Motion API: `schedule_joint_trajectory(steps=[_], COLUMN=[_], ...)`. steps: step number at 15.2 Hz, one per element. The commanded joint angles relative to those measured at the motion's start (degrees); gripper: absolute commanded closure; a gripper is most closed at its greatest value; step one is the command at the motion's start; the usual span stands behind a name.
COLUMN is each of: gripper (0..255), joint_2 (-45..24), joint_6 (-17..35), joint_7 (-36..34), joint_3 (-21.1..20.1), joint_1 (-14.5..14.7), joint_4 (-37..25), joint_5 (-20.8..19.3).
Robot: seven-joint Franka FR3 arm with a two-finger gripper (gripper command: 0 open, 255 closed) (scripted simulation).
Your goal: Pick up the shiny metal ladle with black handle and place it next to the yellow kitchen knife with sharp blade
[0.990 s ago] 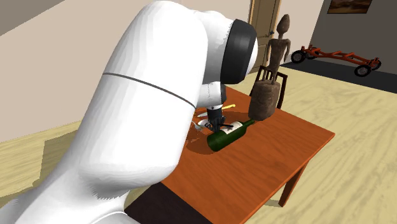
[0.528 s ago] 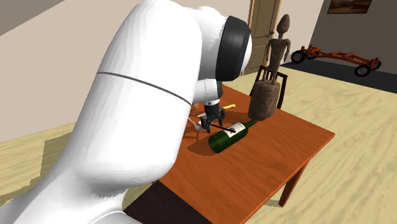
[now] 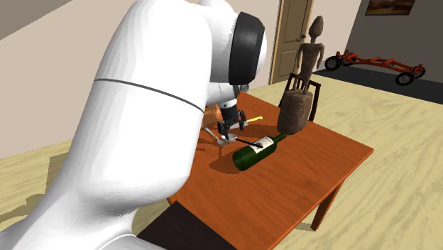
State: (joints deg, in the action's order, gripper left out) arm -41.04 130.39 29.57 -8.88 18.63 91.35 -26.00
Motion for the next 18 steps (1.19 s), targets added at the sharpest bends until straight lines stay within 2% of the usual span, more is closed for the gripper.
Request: schedule_joint_trajectory(steps=[1,12,13,18], gripper=[0,0,255,255], joint_2=[-0.9,-2.2,-2.2,-2.2], joint_6=[0.9,2.0,2.0,2.0], joint_7=[-0.2,-0.4,-0.4,-0.4], joint_3=[0.3,0.6,0.6,0.6], joint_1=[0.0,-0.1,-0.1,-0.1], joint_4=[0.0,-0.3,-0.3,-0.3], joint_5=[-0.3,-0.7,-0.7,-0.7])
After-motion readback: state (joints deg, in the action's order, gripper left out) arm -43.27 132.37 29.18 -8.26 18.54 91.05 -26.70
